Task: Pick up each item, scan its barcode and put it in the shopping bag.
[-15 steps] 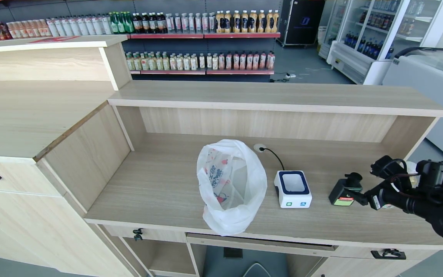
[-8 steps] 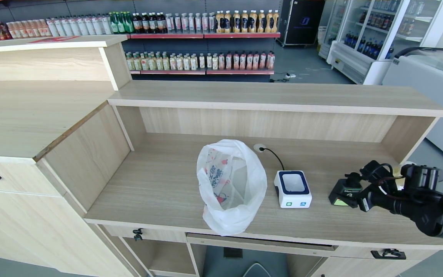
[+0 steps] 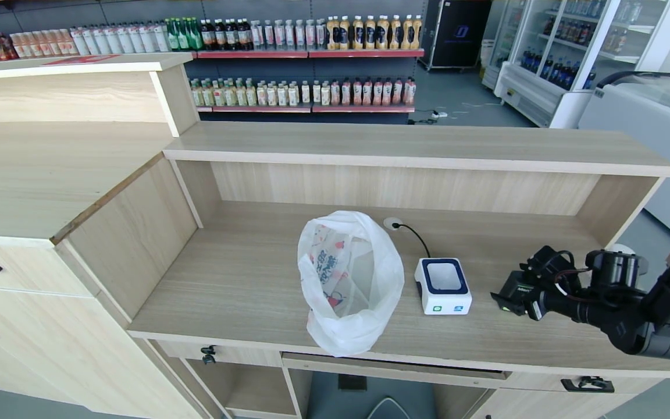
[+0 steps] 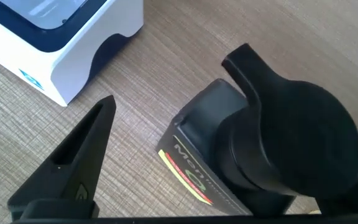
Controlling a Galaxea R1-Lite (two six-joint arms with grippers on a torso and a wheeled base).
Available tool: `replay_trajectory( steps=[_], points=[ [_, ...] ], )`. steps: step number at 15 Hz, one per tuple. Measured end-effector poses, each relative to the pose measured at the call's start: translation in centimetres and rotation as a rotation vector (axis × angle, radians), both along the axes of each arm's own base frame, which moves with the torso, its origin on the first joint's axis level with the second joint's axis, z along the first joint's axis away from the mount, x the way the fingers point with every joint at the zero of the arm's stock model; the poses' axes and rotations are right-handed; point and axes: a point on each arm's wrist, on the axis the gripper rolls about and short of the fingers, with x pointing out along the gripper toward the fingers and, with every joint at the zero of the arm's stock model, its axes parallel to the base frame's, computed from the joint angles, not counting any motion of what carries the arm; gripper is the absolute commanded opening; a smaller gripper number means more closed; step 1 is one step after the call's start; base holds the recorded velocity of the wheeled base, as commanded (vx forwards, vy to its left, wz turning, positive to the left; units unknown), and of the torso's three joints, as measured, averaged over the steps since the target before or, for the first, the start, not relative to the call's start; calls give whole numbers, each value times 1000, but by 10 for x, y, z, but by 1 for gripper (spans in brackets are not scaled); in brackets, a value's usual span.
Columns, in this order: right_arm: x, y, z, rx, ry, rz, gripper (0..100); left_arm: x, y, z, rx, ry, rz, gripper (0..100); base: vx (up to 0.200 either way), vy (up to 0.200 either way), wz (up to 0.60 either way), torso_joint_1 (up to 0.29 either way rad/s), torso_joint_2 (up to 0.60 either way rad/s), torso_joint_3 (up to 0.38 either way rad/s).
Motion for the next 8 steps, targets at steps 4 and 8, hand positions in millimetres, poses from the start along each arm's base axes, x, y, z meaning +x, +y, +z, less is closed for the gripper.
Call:
replay_trajectory(
  steps=[4,8],
  points=[
    [1,1,-3,5,12,1,100,0,0,0,0,0,0,100,0,0,0,0,0,0],
    [-2,1,-8,0,25,-3,0,0,0,0,0,0,0,100,0,0,0,0,0,0]
  ],
)
